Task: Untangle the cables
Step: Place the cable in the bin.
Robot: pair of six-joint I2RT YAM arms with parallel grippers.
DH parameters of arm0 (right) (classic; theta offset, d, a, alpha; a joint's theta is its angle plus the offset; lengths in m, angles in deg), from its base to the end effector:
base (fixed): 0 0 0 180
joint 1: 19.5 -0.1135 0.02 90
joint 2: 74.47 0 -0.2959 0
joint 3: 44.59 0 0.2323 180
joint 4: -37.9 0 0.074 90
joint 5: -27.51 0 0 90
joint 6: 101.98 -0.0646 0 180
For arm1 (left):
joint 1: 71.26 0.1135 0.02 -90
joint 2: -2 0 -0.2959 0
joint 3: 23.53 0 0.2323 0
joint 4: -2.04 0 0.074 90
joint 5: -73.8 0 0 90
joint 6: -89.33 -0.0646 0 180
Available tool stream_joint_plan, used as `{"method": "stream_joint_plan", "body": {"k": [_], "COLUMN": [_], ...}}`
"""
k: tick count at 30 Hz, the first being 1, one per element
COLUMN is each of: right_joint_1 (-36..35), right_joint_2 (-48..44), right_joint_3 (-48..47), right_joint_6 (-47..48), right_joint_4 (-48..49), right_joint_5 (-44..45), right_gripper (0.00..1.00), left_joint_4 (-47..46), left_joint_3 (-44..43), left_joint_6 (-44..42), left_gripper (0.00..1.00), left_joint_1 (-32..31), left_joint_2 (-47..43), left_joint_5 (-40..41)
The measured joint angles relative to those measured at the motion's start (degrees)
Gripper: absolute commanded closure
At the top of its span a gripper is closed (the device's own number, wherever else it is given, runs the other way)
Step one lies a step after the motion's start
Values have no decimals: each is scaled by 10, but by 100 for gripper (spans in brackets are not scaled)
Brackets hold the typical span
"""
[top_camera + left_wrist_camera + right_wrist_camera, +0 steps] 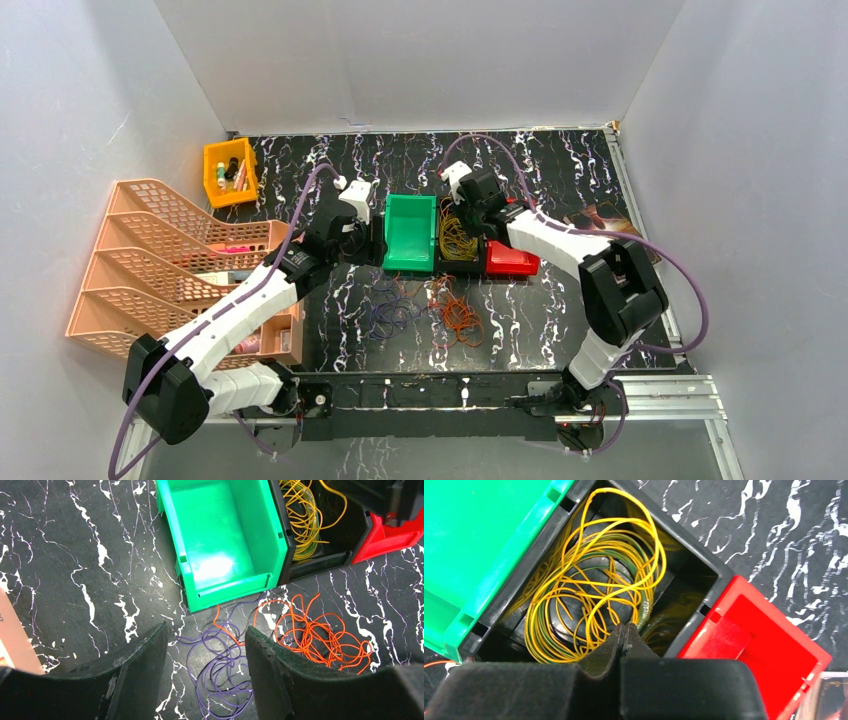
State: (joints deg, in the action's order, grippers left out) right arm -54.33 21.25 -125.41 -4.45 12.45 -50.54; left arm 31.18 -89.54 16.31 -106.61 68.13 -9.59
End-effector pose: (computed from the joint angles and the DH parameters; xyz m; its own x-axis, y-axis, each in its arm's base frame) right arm 0.3184 0.2052 0.2594 -0.4706 -0.4836 -0.7380 -0.4952 0.8370 -0.2328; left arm 0.2107 -0.1404 0.3161 -0.5252 0.0169 -0.8508 0.3549 0.9130 -0.2010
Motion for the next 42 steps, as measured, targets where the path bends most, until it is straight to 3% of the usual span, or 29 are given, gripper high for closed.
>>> {"method": "stream_joint_plan", "body": {"k": [18,33,42], "right_joint_1": [-33,-31,-5], "right_joint_2": [66,-72,-78], "right_joint_3": [42,70,75], "right_joint_6": [-44,-43,-72], "right_joint_4": [49,85,134], "right_joint_5": [-17,41,-29], "right_gripper": [100,100,100], "left_joint_4": [-5,-9,-9], "left_joint_3": [6,16,23], "left_joint_6": [7,11,17], "left_gripper": [43,43,43], "left_joint_1": [0,0,0], "left_joint_2": [0,2,0], "left_joint_5": [0,-2,-5]}}
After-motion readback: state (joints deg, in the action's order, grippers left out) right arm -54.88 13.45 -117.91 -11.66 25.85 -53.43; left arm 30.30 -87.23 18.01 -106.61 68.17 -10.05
